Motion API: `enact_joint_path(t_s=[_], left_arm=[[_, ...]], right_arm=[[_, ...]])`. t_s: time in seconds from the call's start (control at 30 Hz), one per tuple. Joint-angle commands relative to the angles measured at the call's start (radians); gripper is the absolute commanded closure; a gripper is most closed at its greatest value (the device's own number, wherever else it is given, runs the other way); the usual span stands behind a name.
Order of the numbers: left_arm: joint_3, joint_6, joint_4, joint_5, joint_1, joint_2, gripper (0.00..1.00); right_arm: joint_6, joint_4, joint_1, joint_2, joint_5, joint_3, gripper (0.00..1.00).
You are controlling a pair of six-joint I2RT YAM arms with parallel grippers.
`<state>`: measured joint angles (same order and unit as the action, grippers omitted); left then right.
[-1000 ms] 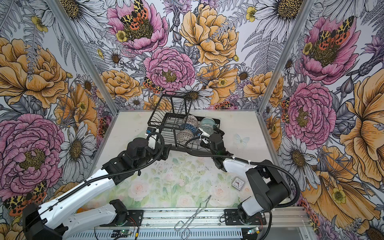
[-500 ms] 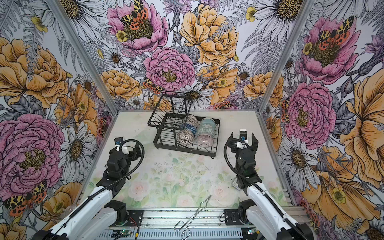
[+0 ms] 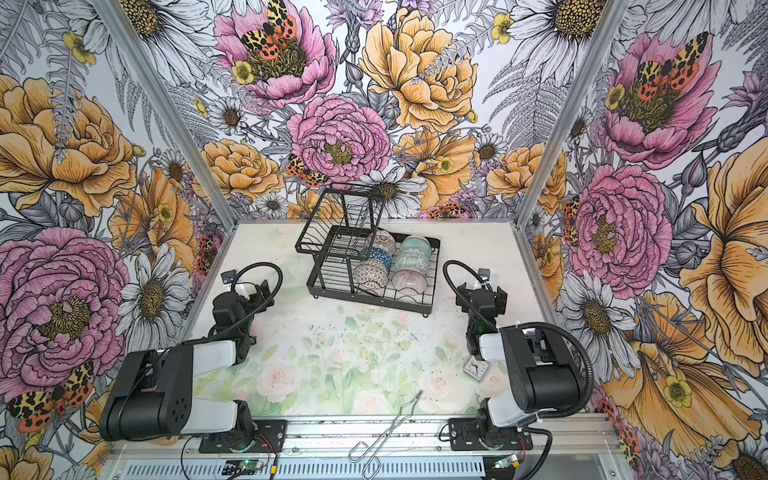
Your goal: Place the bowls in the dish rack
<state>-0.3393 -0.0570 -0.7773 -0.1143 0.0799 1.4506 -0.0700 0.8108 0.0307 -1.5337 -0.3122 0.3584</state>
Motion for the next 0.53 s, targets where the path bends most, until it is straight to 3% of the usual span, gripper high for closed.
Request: enact_joint_path(t_s=[0.0,0.5], left_arm=[[-0.025,0.055,-0.165,0.024,-0.069,0.079,0.01],[-0.037,0.074,-0.162,-0.042,-0.098,0.098,0.01]], right_arm=[[-0.037,0.074,-0.022,0.001,0.05,0.02,0.01],[-0.032,0.083,-0.017,0.0,0.047,0.018,0.0]])
